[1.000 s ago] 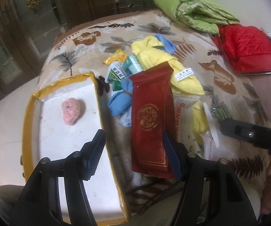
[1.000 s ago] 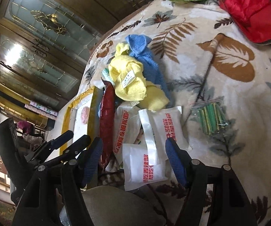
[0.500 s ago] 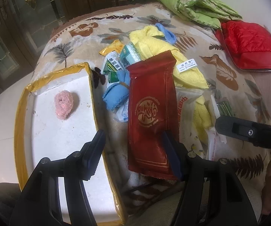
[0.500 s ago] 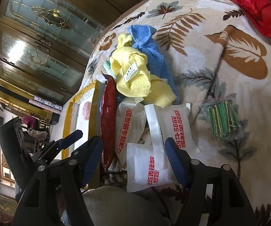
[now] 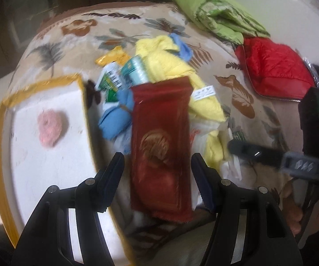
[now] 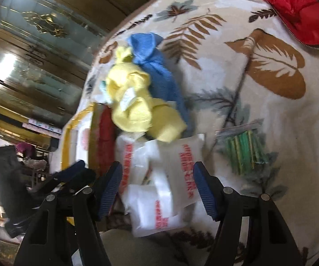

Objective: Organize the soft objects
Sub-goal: 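Reach the left gripper to the red snack packet and grasp it, then lift the red packet with the left gripper, lower it into the tray, open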

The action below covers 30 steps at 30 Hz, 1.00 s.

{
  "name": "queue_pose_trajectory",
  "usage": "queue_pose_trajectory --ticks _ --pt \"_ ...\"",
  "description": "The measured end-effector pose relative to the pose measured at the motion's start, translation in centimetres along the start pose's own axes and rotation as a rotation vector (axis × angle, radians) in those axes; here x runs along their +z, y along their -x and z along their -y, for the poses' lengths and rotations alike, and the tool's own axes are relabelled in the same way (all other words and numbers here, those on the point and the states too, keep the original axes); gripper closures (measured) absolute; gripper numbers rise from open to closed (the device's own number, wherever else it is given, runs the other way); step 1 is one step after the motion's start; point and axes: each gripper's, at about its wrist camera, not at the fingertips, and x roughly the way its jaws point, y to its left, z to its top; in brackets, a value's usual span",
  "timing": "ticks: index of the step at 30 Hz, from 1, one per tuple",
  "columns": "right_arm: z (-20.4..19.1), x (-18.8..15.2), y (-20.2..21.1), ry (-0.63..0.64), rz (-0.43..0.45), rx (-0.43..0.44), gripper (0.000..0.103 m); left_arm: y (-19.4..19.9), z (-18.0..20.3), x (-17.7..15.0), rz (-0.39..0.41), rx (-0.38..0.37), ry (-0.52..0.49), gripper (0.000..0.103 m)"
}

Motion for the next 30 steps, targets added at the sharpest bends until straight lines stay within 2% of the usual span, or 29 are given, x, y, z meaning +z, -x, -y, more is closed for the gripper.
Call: queue_pose_trajectory --ticks 3,4,6,8,9,13,16,18,22,24,26,28,30 --pt "0.1 -0.2 -1.3 0.015 -0.035 -0.069 0.037 -3.2 1.0 1.5 -0.07 0.061 -0.06 0.04" --pt "0.3 -0.4 -1.4 0.005 -0.039 -0.092 0.053 -4.0 1.3 1.6 -0.076 0.07 -0.076 0.04" --pt "0.9 -0.8 -1.5 -0.011 -0.055 -0.082 0.067 -4.7 1.6 1.6 -0.052 0.101 -0.102 0.041" --pt "1.7 -1.3 -0.8 -0.03 -0.041 -0.091 0.082 -4.6 1.3 1.1 -0.029 0.078 -0.075 0.048" --pt "2.0 -1.5 -0.4 -0.038 -0.034 -0.09 0.093 -4.4 1.0 0.9 -0.023 0.069 -0.06 0.055" --pt "2.4 -2.4 2.7 -0.048 0.051 -0.093 0.093 -3.3 -0.8 0.5 -0.001 -0.01 0.025 0.068" --pt "1.7 -3.0 5.5 -0.032 0.127 -0.081 0.093 -1.9 -2.7 0.4 -0.005 -0.142 0.113 0.069" --pt "0.7 -3.2 7.1 -0.018 0.178 -0.085 0.093 -0.9 -3.9 0.1 0.001 -0.203 0.17 0.07" --pt "-2.2 -3.6 9.8 0.021 0.238 -0.045 0.093 2.6 -5.6 -1.1 0.051 -0.279 0.231 0.07" --pt "-5.1 -3.1 9.8 0.06 0.244 -0.017 0.093 5.0 -6.9 -1.8 0.078 -0.283 0.25 0.07" --pt "-8.3 -3.1 9.5 0.115 0.239 0.025 0.093 7.2 -8.4 -2.5 0.11 -0.25 0.262 0.07" --pt "-12.5 -3.0 7.9 0.182 0.207 0.056 0.093 9.2 -10.1 -3.5 0.135 -0.163 0.251 0.07" --pt "-16.1 -2.5 5.1 0.226 0.159 0.071 0.093 10.0 -12.4 -4.5 0.126 -0.067 0.253 0.07"
